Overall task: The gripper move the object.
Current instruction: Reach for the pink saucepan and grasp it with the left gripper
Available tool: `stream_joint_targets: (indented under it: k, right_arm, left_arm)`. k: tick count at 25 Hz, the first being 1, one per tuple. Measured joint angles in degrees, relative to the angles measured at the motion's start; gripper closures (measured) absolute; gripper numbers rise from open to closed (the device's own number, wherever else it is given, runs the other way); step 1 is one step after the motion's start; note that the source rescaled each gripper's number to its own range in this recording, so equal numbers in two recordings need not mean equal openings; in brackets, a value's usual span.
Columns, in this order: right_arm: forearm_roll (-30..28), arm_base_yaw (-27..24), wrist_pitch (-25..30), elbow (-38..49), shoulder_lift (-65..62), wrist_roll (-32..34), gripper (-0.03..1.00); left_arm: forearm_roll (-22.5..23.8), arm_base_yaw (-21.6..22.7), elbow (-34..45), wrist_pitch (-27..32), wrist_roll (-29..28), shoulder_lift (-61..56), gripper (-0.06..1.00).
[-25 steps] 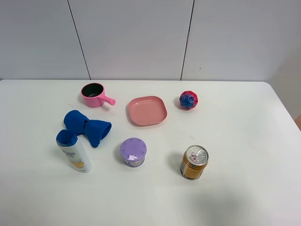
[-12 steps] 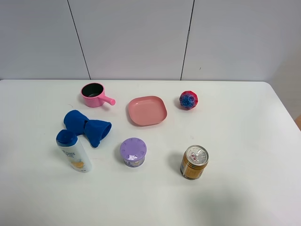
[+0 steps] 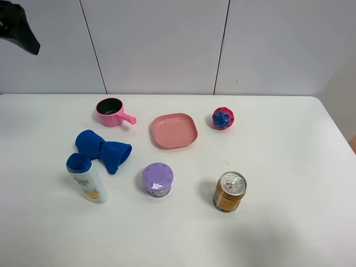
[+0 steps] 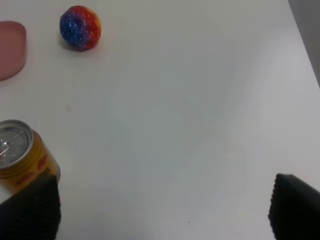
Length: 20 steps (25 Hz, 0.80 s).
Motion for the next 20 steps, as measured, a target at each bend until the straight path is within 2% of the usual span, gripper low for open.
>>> stream_joint_targets:
  k: [5, 10, 15, 20]
  right_arm:
    - [0.0, 0.0, 0.0, 0.0, 0.0, 0.0, -0.03]
    - [0.0, 0.0, 0.0, 0.0, 0.0, 0.0, -0.03]
    - [0.0, 0.0, 0.0, 0.0, 0.0, 0.0, -0.03]
    - [0.0, 0.0, 0.0, 0.0, 0.0, 0.0, -0.03]
  left_arm:
    - [-2.76, 0.0, -11.27, 0.02, 0.2, 12.25, -0.04]
    - [-4.52, 0.0, -17.41, -0.04, 2.09, 21.27, -0.04]
    - [-4.74, 0.0, -19.22, -0.43, 3.1, 28.7, -0.04]
    - [-7.89, -0.31, -19.41, -0.74, 3.2, 34.28, -0.04]
